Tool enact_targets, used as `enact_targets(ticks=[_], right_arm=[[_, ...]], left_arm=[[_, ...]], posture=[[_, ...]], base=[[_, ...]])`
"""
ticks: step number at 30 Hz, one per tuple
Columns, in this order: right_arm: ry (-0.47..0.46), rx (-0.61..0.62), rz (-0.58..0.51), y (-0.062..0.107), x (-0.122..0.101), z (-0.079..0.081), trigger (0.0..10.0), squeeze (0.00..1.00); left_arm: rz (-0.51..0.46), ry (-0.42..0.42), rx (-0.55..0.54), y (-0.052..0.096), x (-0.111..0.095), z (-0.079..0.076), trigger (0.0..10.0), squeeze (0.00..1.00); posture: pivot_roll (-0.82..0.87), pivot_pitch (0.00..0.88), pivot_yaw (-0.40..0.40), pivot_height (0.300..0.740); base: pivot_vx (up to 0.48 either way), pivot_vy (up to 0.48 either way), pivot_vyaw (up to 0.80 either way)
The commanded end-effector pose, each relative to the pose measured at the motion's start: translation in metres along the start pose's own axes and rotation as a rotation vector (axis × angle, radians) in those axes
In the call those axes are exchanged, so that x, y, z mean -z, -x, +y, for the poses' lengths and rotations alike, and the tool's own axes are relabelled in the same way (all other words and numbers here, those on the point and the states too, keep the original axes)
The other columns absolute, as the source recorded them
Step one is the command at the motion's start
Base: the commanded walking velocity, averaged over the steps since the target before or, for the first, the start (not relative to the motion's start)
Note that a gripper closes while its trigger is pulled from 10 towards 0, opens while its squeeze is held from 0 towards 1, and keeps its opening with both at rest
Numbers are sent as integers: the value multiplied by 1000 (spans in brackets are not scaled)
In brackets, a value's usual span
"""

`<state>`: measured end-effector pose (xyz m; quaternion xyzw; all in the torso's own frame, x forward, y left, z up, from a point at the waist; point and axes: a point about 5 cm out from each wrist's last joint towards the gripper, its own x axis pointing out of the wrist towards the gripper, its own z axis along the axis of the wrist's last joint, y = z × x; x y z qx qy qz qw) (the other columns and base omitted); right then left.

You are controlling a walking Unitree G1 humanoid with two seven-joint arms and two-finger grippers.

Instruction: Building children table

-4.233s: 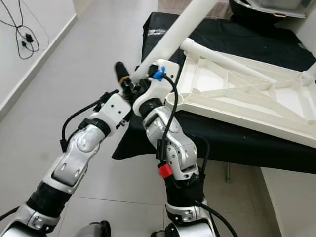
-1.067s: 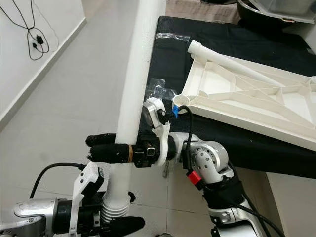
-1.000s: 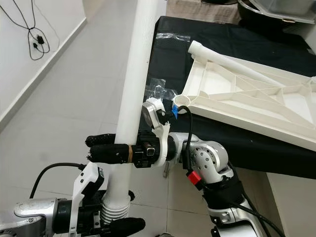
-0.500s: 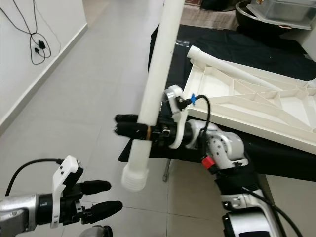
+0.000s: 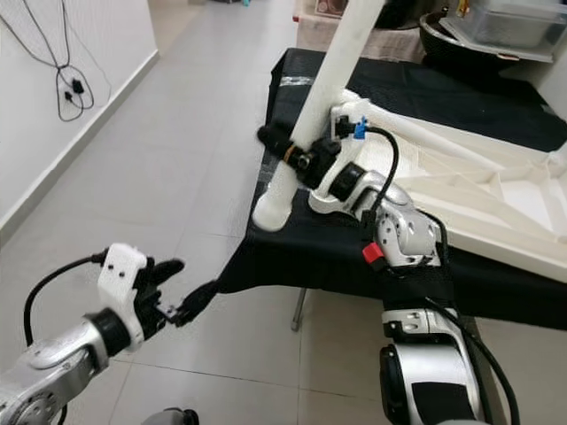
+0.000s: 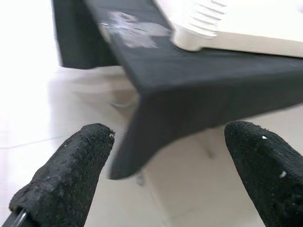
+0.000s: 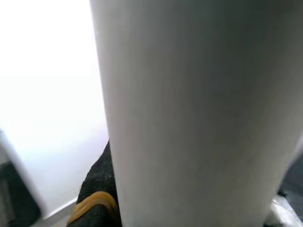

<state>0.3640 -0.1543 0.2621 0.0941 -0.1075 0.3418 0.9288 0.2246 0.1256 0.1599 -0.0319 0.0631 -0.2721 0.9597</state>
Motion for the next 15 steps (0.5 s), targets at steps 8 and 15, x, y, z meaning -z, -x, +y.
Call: enact_targets(ticks=[8,15], right_arm=[[91,279,-136,3,-5,-5,10000,0],[91,355,-198,-5,0,11,10000,0]], left_arm=[[-100,-36,-92,-11,-12,0,10000,0],[-149,-47,-121,-18,-21,3,10000,0]], posture=[[114,103,-76,740],[115,97,-77,740]], base=[[68,0,0],[307,0,0]])
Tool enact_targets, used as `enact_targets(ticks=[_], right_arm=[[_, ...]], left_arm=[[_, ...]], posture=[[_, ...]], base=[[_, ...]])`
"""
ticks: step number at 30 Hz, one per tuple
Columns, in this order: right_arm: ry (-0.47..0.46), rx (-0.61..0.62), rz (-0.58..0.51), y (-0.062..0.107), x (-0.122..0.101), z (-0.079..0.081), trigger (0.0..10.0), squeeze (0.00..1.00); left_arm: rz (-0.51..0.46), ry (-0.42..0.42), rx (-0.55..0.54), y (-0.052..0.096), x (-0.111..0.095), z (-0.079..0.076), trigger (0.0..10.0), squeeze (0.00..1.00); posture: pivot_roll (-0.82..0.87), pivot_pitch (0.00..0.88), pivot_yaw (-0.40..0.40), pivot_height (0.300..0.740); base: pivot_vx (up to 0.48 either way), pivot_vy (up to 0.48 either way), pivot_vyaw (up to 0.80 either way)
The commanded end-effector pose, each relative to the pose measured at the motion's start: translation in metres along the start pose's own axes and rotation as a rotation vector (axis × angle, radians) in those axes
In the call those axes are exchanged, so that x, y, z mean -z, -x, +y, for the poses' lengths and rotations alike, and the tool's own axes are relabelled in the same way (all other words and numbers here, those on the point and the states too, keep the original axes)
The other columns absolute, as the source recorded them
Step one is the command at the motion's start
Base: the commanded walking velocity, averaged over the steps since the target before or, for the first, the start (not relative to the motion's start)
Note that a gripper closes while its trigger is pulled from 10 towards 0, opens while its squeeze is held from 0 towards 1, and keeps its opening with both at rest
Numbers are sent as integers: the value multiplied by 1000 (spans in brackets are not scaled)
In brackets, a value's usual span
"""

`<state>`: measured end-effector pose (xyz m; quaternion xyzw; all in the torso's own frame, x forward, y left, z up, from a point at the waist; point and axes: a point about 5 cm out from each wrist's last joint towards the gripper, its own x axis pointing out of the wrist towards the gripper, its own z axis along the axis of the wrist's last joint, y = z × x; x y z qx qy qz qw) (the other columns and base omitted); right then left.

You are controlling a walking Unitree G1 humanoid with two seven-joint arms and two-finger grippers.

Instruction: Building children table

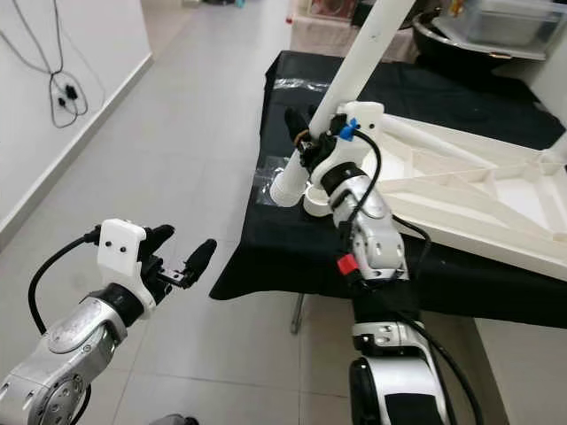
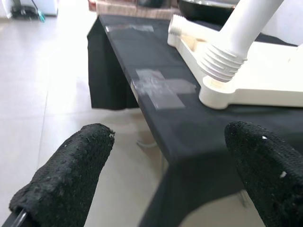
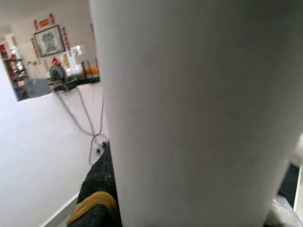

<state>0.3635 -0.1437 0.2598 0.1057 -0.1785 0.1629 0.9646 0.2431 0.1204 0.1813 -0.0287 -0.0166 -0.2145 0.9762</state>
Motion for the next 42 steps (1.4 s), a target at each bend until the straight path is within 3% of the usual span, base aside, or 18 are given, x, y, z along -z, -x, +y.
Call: enact_targets(ticks=[1,7,27,30,37,42], right_arm=[[10,6,-35,0,-5,5,10000,0],[7,0,-45,-2,-5,16,10000,0],[9,28,-55,-2,-5,18,10000,0],[4,28,-54,-2,-5,18,10000,0],[-23,-30,-56,-5,-9,22,10000,0],[38,-90,-59,-9,-15,19,10000,0]], left_arm=[[8,-4,-5,-2,3,-1,10000,0],[-1,-3,0,-4,3,-5,10000,0],[2,4,10,-6,5,-7,10000,0],[16,38,3,-6,6,-7,10000,0],[17,31,-32,-7,7,-3,10000,0],[32,32,-30,-4,13,-6,10000,0]], posture=[[115,97,-77,740],[117,97,-80,740],[119,102,-81,740],[119,104,-81,740],[117,109,-84,740],[114,119,-88,740]], base=[[315,0,0],[317,0,0],[306,0,0],[0,0,0],[0,0,0],[0,0,0]])
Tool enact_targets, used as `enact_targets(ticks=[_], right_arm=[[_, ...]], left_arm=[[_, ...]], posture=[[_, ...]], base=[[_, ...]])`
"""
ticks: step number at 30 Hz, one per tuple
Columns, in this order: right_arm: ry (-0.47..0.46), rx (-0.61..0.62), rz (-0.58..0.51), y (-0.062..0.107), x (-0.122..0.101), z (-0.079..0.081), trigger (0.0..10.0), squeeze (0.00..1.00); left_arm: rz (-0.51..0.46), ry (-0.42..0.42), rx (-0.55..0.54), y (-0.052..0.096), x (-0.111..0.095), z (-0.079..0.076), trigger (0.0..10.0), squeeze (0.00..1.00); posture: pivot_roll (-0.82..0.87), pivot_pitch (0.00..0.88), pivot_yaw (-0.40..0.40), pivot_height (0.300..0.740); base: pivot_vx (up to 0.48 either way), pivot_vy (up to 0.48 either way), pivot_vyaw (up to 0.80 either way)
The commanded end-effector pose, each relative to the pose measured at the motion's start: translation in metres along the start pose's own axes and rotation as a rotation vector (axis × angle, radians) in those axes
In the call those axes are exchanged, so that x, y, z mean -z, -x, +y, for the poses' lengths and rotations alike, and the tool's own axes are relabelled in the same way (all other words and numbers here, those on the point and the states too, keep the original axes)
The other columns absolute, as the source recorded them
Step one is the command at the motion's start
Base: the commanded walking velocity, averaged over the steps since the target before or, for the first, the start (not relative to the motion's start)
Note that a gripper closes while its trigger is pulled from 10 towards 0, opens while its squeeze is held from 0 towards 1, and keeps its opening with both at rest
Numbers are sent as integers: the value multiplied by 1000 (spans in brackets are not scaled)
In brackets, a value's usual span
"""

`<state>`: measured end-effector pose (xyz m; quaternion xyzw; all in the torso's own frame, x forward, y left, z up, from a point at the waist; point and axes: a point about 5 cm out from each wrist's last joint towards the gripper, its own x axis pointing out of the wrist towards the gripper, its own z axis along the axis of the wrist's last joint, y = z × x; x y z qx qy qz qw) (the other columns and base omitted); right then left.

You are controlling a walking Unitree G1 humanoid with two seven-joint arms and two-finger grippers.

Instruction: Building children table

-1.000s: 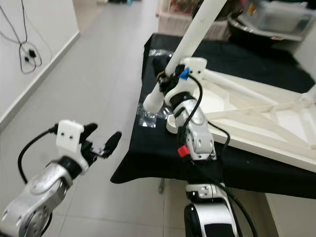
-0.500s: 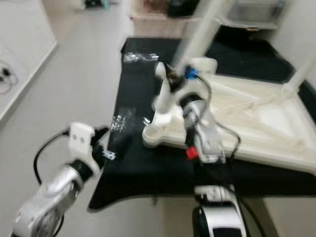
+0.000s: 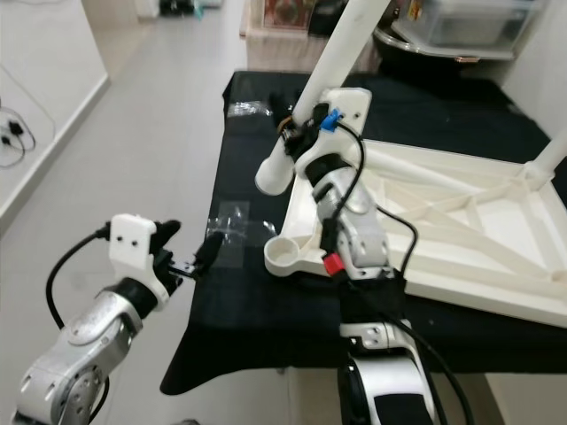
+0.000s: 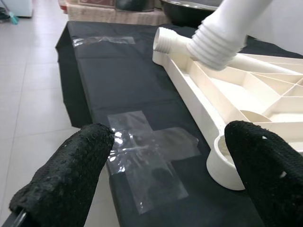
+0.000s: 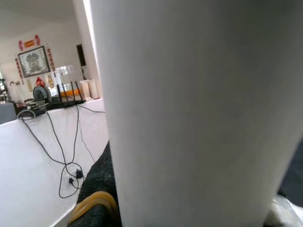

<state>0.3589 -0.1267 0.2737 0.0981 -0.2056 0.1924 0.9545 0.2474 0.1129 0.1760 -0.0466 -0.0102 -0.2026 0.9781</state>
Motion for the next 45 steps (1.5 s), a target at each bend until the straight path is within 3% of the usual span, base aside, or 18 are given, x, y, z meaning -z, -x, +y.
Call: enact_targets(ticks=[1,7,9,10,11,12,13,14,15,17,18,21,26,33,39,45], right_arm=[[27,-22,-11,-3,-5,-1,10000,0],[65,-29,36,-7,-2,-12,10000,0],[46,-78,97,-7,3,-18,10000,0],[39,-154,173,-5,9,-21,10000,0],[39,-154,173,-5,9,-21,10000,0],[18,-263,249,-2,12,-26,10000,0],[18,-263,249,-2,12,-26,10000,0],[10,-391,318,3,15,-29,10000,0],[10,-391,318,3,15,-29,10000,0],[3,-666,392,14,20,-25,10000,0],[-10,-758,403,15,22,-21,10000,0],[-26,-850,386,10,24,-13,10000,0],[-60,-958,321,0,23,3,10000,0],[-51,-1062,322,-2,23,8,10000,0],[20,-997,361,-4,24,-13,10000,0],[55,-937,339,-3,10,-33,10000,0]], left_arm=[[28,-6,-5,3,7,0,10000,0],[78,-23,30,10,17,-5,10000,0],[95,-29,60,16,22,-8,10000,0],[118,-41,77,22,27,-9,10000,0],[118,-41,77,22,27,-9,10000,0],[164,-77,124,34,37,-9,10000,0],[164,-77,124,34,37,-9,10000,0],[215,-87,191,48,46,-12,10000,0],[215,-87,191,48,46,-12,10000,0],[274,-50,353,67,51,-28,10000,0],[278,-20,438,73,47,-40,10000,0],[270,8,520,80,40,-53,10000,0],[268,-1,488,87,42,-57,10000,0],[263,-9,454,94,41,-57,10000,0],[274,-23,459,98,40,-59,10000,0],[256,-34,440,97,38,-57,10000,0]], posture=[[114,119,-88,740],[115,121,-89,740],[117,128,-90,740],[118,130,-91,740],[118,130,-91,740],[116,139,-92,740],[116,139,-92,740],[114,136,-90,740],[114,136,-90,740],[127,143,-102,740],[136,149,-105,740],[138,159,-105,740],[155,177,-110,740],[172,201,-110,740],[177,209,-106,740],[175,211,-101,740]], base=[[0,0,0],[0,0,0],[0,0,0],[0,0,0],[0,0,0],[0,0,0],[0,0,0],[0,0,0],[0,0,0],[0,0,0],[0,0,0],[0,0,0],[0,0,0],[0,0,0],[0,0,0],[0,0,0]])
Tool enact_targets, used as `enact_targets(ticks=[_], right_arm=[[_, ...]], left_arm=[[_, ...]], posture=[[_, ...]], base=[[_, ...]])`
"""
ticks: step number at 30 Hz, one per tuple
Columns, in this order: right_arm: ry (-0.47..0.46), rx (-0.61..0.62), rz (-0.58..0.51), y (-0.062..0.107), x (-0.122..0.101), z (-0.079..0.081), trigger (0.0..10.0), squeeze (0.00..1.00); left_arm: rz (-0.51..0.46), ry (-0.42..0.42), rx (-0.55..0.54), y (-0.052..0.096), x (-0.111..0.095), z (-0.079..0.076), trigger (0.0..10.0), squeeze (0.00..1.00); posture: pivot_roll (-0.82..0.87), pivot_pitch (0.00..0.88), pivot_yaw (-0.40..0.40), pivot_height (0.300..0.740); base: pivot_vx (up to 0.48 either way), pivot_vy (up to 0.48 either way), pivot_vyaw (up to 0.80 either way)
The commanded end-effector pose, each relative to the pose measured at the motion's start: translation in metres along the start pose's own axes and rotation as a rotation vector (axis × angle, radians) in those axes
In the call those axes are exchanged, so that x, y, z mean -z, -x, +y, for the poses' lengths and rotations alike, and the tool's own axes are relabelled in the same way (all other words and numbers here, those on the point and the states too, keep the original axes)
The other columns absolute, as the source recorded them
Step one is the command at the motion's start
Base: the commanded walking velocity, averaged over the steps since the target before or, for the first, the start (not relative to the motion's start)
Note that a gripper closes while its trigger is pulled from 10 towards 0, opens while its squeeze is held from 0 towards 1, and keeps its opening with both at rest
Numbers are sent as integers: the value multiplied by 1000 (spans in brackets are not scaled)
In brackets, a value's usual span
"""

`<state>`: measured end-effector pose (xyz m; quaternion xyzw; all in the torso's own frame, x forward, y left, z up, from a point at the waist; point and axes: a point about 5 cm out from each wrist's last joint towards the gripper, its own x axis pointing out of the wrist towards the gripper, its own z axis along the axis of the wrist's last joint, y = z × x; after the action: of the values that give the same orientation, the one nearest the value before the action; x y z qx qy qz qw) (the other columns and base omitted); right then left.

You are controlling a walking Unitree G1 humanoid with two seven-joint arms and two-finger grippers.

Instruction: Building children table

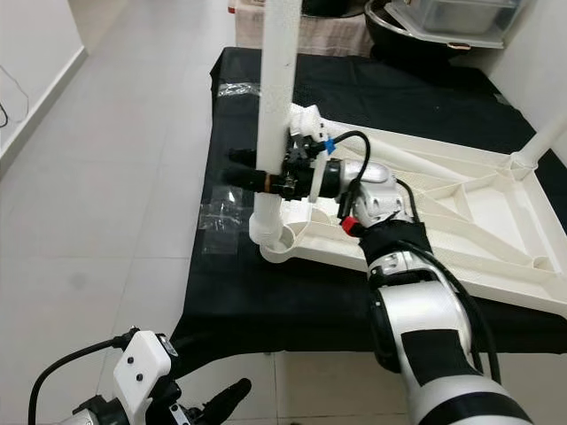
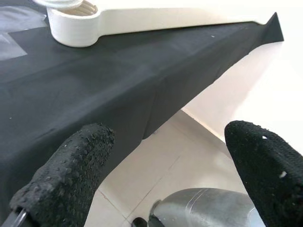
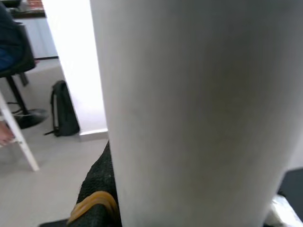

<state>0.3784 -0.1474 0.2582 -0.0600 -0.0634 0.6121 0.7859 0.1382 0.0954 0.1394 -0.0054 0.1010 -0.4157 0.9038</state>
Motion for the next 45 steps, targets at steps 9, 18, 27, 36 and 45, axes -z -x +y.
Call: enact_targets(ticks=[9,18,27,36,45], right_arm=[[12,-41,18,17,5,1,10000,0],[-6,-94,19,15,11,5,10000,0],[-26,-199,17,9,17,14,10000,0],[-22,-157,31,1,28,17,10000,0],[-8,-21,35,7,40,19,10000,0]], left_arm=[[-70,-245,-230,0,-14,21,10000,0],[-114,-328,-309,0,-19,22,10000,0],[-106,-344,-299,-2,-14,20,10000,0],[-112,-357,-306,-3,-11,18,10000,0],[-114,-358,-302,-5,-10,18,10000,0]], posture=[[177,212,-102,740],[179,210,-98,740],[172,212,-101,740],[174,212,-104,740],[164,203,-106,740]], base=[[0,0,0],[0,0,0],[0,0,0],[0,0,0],[0,0,0]])
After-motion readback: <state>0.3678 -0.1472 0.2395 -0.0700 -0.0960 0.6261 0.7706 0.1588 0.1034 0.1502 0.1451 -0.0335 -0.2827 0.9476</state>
